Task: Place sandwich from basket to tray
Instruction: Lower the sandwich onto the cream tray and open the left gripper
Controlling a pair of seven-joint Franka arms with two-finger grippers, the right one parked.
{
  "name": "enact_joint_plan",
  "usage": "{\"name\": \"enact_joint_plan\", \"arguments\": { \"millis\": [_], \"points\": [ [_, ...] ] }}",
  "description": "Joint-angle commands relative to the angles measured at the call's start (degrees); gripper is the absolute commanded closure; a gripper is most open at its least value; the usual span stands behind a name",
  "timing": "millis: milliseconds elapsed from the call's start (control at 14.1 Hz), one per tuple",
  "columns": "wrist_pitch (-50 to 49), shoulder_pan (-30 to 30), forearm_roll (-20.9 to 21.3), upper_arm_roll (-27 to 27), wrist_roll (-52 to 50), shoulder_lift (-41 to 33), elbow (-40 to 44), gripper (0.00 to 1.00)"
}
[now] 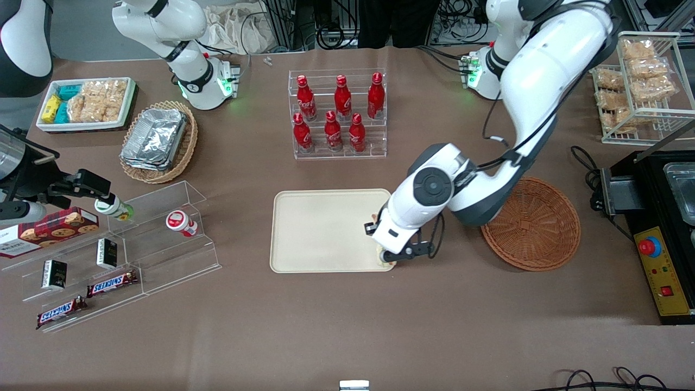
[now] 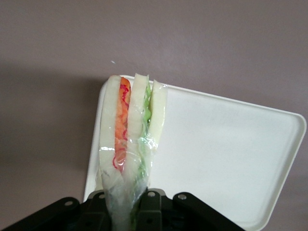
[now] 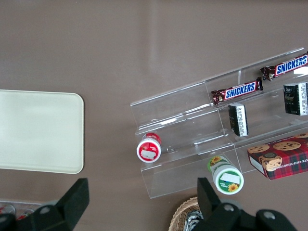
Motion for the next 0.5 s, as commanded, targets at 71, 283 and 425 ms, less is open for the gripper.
{"name": "enact_joint_plan", "arguments": {
  "millis": [71,283,425],
  "points": [
    [1.6,-2.1,2.4,1.6,0.3,2.1,0.4,1.00],
    [2.2,-3.4,3.9,1.7,-0.1,3.8,0.3,1.00],
    [3.7,-3.6,4.0,1.8,-0.5,3.8,-1.0,1.00]
  ]
}}
